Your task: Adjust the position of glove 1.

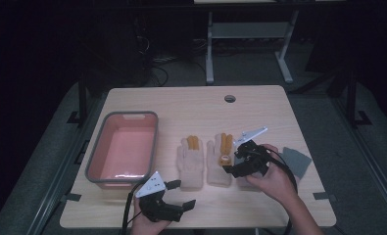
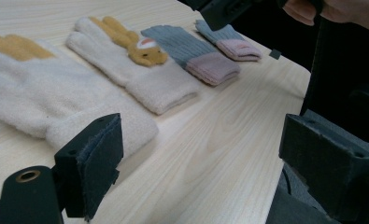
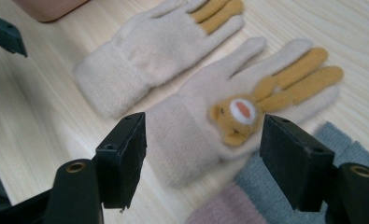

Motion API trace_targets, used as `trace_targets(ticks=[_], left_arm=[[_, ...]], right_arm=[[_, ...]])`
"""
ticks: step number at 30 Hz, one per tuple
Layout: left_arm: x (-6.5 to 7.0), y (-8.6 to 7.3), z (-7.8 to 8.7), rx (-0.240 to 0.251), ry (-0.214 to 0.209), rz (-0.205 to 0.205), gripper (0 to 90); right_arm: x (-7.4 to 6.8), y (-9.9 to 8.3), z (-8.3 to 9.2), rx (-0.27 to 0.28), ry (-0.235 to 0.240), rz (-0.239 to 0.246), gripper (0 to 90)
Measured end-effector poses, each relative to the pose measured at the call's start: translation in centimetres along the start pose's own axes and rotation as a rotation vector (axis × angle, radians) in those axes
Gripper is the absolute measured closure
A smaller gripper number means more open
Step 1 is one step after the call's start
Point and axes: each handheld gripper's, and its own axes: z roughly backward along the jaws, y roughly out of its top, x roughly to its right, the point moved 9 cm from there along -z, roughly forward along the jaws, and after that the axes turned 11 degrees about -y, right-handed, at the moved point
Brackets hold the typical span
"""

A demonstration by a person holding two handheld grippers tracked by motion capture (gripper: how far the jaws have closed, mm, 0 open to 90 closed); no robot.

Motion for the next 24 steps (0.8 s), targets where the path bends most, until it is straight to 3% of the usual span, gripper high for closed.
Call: trace_targets(ticks=[16, 24], left_arm=[[0.1, -0.1, -0.1, -0.004, -0.003, -0.002, 13.8], [0.1, -0.1, -0.1, -0.002, -0.002, 0.001, 13.8]], right_arm=[[0.6, 0.7, -1.4, -0.033, 0.006, -0.003, 31.9], [0.5, 2.0, -2.7, -0.056, 0.013, 0.008, 33.6]])
